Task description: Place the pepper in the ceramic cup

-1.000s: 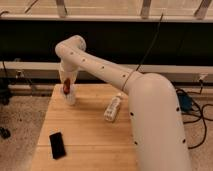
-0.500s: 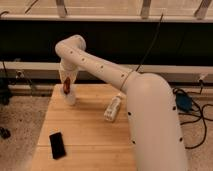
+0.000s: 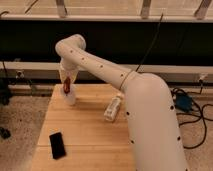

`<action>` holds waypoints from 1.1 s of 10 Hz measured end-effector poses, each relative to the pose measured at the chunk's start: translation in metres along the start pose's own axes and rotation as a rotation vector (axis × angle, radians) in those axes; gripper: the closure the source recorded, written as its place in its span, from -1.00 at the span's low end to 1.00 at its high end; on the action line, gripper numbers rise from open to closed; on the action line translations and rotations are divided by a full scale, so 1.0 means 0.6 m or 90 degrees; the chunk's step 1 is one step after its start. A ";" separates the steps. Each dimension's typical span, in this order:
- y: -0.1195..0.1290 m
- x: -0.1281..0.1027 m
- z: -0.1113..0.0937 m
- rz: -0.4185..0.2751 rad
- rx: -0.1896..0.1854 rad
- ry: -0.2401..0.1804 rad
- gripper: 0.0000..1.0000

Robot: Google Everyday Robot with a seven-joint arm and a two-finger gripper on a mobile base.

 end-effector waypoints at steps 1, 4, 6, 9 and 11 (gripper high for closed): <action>0.000 0.001 0.001 -0.001 0.000 -0.001 0.71; 0.001 0.004 0.004 -0.006 0.001 -0.007 0.59; 0.001 0.005 0.005 -0.007 0.001 -0.009 0.59; 0.001 0.005 0.006 -0.012 0.001 -0.013 0.59; -0.001 0.006 0.008 -0.015 0.002 -0.016 0.59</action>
